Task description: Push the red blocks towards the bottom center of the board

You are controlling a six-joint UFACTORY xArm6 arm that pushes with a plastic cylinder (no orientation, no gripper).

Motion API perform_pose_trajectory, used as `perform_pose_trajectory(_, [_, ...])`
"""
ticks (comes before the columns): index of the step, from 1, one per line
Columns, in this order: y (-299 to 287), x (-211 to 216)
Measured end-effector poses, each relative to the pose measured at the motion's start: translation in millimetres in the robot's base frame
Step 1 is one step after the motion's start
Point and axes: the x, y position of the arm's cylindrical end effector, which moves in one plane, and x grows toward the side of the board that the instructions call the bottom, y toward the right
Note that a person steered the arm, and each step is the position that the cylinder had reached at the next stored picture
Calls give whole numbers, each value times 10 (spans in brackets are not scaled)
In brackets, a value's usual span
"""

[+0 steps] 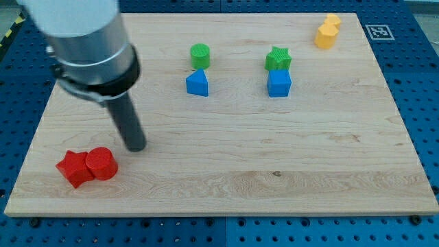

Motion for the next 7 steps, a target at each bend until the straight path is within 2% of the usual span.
perform_pose_trajectory(1, [490, -98])
perform_pose_trajectory(3, [597, -99])
perform_pose_trajectory(4, [201, -229])
perform_pose_trajectory(6, [-1662, -269])
perform_pose_trajectory(7, [-1851, -260])
